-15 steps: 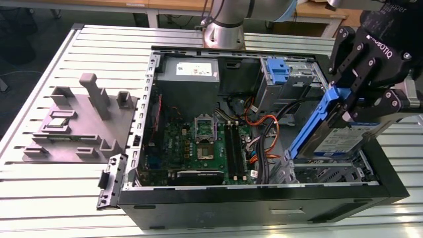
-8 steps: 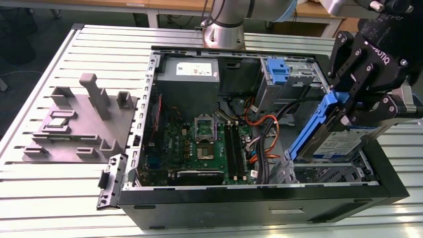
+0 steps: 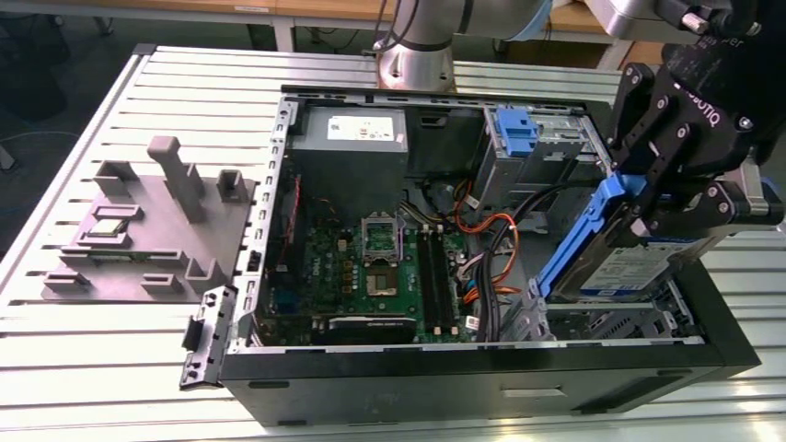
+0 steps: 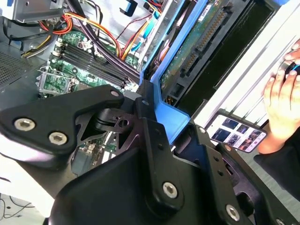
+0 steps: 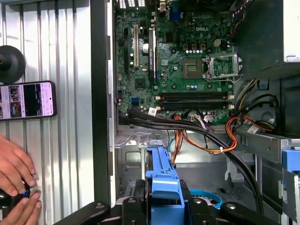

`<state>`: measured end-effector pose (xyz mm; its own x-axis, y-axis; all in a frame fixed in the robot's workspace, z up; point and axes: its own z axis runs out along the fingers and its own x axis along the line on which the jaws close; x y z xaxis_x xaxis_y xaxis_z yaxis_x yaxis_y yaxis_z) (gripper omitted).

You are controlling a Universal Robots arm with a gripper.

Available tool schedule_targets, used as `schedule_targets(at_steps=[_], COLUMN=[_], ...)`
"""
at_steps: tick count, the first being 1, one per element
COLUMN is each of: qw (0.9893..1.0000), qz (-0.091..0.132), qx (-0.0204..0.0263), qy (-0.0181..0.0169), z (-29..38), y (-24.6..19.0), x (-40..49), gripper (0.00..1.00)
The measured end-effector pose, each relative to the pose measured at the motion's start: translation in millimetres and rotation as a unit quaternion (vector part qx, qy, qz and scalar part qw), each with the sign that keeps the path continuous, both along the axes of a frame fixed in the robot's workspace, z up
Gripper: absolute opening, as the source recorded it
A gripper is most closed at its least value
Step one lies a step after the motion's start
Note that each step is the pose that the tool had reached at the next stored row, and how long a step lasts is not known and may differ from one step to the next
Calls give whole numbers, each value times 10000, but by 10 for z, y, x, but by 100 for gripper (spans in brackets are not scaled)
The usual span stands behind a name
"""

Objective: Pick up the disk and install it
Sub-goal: 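Insert the disk into the insertion slot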

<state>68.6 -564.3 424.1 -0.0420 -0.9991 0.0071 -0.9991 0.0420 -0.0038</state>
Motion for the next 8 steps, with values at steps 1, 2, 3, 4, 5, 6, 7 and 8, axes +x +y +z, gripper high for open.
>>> schedule_targets(at_steps=[1, 2, 3, 4, 5, 6, 7, 8], qw=[10000, 10000, 10000, 10000, 10000, 10000, 10000, 10000], qz=[0, 0, 0, 0, 0, 0, 0, 1], qx=[1, 1, 1, 0, 1, 1, 4, 2], qy=[0, 0, 0, 0, 0, 0, -3, -5], z=[-1, -2, -2, -2, -2, -3, -8, -15], y=[0, 0, 0, 0, 0, 0, 0, 0], x=[0, 0, 0, 0, 0, 0, 0, 1], gripper=[37, 37, 37, 38, 38, 38, 44, 44])
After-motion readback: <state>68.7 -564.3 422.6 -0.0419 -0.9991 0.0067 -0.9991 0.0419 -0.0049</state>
